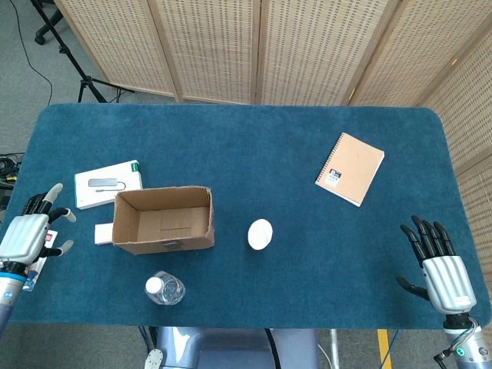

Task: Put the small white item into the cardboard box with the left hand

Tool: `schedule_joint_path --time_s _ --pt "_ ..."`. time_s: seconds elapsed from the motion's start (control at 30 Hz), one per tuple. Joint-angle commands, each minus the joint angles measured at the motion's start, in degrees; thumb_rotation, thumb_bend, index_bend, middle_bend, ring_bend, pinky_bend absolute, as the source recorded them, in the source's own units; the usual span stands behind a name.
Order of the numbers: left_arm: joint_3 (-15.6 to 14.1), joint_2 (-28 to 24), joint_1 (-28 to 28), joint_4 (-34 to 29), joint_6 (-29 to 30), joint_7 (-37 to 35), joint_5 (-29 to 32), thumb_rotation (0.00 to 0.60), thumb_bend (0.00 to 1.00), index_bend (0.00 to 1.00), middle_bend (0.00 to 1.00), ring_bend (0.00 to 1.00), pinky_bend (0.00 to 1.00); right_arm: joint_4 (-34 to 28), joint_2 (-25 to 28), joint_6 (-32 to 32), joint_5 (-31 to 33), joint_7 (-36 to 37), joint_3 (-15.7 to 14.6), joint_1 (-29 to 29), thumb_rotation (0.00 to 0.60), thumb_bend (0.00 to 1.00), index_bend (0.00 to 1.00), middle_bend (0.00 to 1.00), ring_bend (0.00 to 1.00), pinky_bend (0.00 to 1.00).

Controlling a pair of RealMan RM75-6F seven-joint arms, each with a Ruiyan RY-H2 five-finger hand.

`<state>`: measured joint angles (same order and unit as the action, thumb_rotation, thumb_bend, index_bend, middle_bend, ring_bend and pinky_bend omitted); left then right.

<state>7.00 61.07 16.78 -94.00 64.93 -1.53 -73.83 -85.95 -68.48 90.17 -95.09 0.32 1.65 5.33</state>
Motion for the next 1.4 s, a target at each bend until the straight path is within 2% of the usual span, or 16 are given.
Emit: schedule_joint_path --time_s 0.03,0.2,0.43,0.77,1.03,1.4 --pt "1.0 0.7 2.1 0.8 -2.8 1.9 3.5 0.6 0.24 0.45 0.0 0.0 0.0 0.0 0.0 0.0 0.0 0.1 0.0 0.0 0.6 0.13 0.08 0.0 0.0 0.0" --pt "1.6 2.7 3.8 2.4 -4.8 4.9 7.5 0.6 0.24 0.44 0.0 0.0 0.0 0.1 0.0 0.1 0.0 0.2 0.1 0.0 0.6 0.13 0.08 0.0 0.0 0.0" --pt "0.8 4.2 4.9 3.3 -6.5 7.0 9.0 0.6 0.23 0.44 0.0 0.0 0.0 0.5 -0.2 0.5 -0.2 0.8 0.2 0.0 0.6 0.13 0.08 0.0 0.0 0.0" --pt "-0.7 6.8 6.1 4.3 -7.6 10.5 10.3 0.6 0.21 0.33 0.0 0.0 0.0 1.4 -0.5 1.7 -0.9 1.8 0.3 -0.1 0.6 0.13 0.08 0.0 0.0 0.0" --pt "-1.5 8.8 6.8 5.4 -8.2 13.0 11.6 0.6 0.21 0.33 0.0 0.0 0.0 1.5 -0.5 2.0 -0.9 2.0 0.3 -0.1 0.6 0.13 0.08 0.0 0.0 0.0" --pt "-2.0 13.9 8.6 9.7 -9.1 18.2 15.9 0.6 0.21 0.32 0.0 0.0 0.0 1.6 -0.5 2.1 -1.0 2.3 0.3 -0.2 0.6 0.13 0.08 0.0 0.0 0.0"
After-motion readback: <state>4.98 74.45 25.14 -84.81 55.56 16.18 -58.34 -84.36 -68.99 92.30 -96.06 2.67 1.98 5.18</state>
